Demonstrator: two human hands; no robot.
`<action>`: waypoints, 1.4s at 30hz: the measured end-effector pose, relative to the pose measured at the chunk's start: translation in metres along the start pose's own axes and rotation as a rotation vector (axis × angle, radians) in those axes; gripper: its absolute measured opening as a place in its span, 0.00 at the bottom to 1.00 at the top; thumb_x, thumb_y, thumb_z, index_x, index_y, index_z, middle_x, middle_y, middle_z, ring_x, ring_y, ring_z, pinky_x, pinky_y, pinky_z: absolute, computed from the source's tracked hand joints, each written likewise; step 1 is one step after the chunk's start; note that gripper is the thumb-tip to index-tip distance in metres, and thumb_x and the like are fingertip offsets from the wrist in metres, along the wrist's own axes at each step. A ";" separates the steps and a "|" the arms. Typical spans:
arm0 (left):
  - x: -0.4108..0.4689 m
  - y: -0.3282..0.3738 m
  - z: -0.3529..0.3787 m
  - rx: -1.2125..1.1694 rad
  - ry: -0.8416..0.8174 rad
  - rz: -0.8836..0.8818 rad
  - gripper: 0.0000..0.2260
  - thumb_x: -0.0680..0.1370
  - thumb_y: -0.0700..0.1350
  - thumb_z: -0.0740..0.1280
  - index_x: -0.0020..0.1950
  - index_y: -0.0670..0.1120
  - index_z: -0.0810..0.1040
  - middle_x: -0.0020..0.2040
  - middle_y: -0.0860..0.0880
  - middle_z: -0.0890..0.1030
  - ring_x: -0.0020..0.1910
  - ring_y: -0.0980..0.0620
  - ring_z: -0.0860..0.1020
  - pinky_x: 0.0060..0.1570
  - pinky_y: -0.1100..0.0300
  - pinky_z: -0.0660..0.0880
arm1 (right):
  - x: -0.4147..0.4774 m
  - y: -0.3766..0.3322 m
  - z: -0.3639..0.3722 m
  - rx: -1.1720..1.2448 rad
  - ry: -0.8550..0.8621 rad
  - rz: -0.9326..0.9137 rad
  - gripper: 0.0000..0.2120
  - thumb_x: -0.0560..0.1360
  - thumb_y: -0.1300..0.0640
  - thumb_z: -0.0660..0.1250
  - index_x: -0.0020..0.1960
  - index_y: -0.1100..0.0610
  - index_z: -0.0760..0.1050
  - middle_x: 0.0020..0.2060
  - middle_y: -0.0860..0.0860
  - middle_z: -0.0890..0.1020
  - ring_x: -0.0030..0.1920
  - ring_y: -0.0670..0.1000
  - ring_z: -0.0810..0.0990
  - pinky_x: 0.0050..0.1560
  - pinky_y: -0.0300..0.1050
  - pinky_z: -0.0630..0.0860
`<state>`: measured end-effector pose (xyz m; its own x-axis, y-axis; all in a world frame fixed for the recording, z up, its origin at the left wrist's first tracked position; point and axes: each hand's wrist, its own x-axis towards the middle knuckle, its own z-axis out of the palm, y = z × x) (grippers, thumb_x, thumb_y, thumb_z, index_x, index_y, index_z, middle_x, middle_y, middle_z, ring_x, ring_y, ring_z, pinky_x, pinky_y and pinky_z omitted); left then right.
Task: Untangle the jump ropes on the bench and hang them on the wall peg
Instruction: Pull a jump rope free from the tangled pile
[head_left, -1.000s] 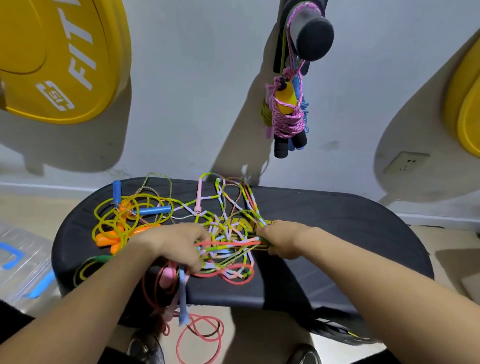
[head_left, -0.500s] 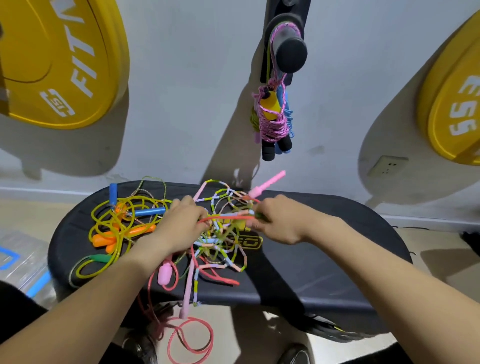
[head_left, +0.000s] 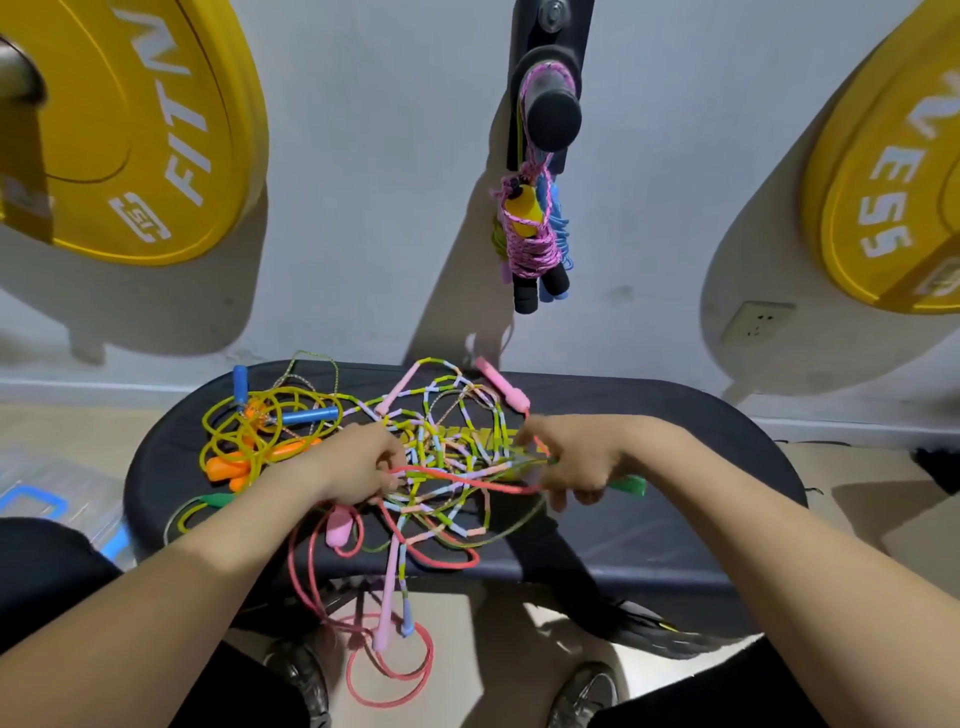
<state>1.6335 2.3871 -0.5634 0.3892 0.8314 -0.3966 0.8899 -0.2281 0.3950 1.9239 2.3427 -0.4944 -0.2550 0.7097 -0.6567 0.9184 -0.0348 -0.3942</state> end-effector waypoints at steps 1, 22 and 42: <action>-0.001 -0.001 0.003 -0.014 0.045 -0.007 0.07 0.81 0.44 0.73 0.43 0.51 0.81 0.38 0.50 0.85 0.40 0.47 0.83 0.40 0.59 0.76 | -0.003 0.001 -0.001 -0.051 0.094 -0.006 0.20 0.82 0.59 0.64 0.72 0.51 0.64 0.41 0.55 0.88 0.26 0.50 0.78 0.33 0.46 0.78; -0.027 -0.013 0.051 -0.381 0.367 -0.063 0.02 0.82 0.42 0.67 0.52 0.49 0.76 0.45 0.48 0.80 0.44 0.47 0.82 0.42 0.54 0.76 | -0.034 -0.054 0.011 1.586 0.790 -0.403 0.10 0.86 0.60 0.50 0.49 0.54 0.67 0.28 0.52 0.74 0.27 0.56 0.79 0.37 0.55 0.84; -0.023 0.033 0.054 -0.006 0.424 0.039 0.16 0.82 0.33 0.60 0.62 0.47 0.80 0.56 0.51 0.85 0.59 0.45 0.82 0.58 0.48 0.78 | -0.046 -0.021 -0.011 0.362 1.437 -0.275 0.10 0.85 0.57 0.55 0.56 0.54 0.76 0.40 0.51 0.82 0.40 0.59 0.80 0.44 0.56 0.74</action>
<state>1.6668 2.3330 -0.5863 0.2893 0.9572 -0.0061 0.8746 -0.2617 0.4082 1.9195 2.3186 -0.4492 0.2999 0.7807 0.5482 0.7159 0.1956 -0.6703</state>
